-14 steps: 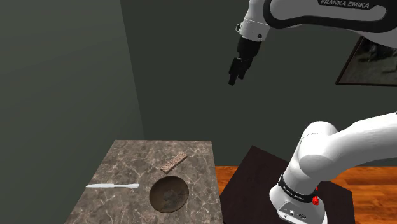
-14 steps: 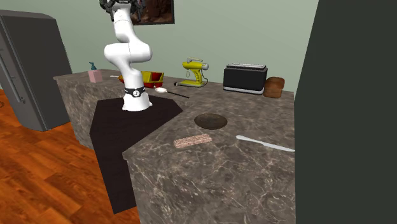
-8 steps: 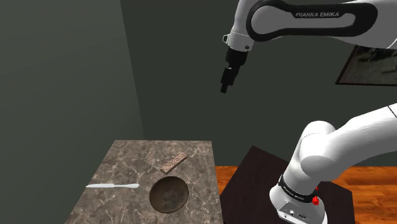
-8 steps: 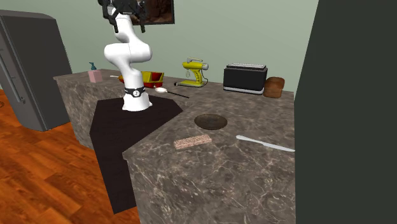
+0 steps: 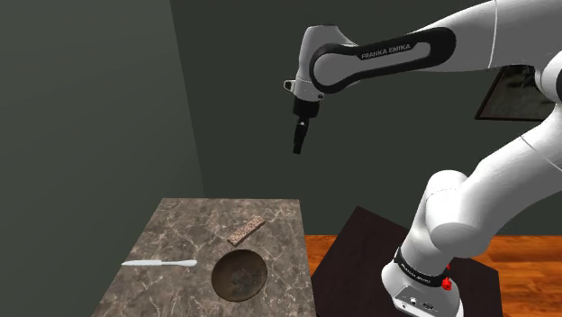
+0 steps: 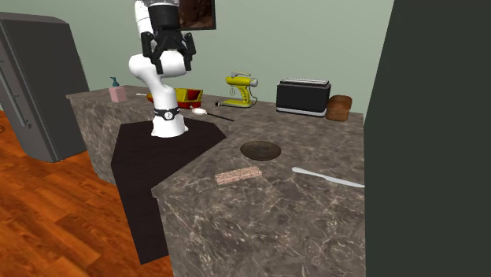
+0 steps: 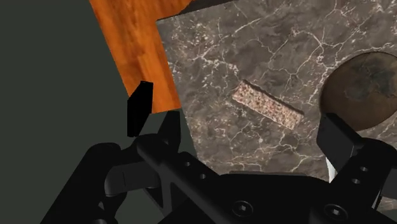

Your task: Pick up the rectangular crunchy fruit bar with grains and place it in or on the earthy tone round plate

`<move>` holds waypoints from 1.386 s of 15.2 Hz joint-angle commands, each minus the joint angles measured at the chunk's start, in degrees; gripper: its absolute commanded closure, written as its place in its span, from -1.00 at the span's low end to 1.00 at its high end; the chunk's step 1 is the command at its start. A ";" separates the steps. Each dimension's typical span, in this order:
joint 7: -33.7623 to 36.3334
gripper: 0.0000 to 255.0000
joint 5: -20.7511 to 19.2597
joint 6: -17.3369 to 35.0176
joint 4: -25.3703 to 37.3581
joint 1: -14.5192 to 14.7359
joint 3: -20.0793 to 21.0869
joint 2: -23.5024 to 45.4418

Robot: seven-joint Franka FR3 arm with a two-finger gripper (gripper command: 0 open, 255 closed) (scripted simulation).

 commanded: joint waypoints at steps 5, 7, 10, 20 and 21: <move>-10.59 -1.00 1.10 7.03 2.33 3.51 -0.69 11.82; -14.02 -1.00 1.55 9.16 3.20 4.49 -0.63 15.67; -19.02 -1.00 2.20 12.11 4.76 5.73 -0.19 21.44; -33.53 -1.00 2.49 20.06 11.52 8.51 3.50 40.07; -34.74 -1.00 2.26 20.72 12.28 8.74 3.96 41.87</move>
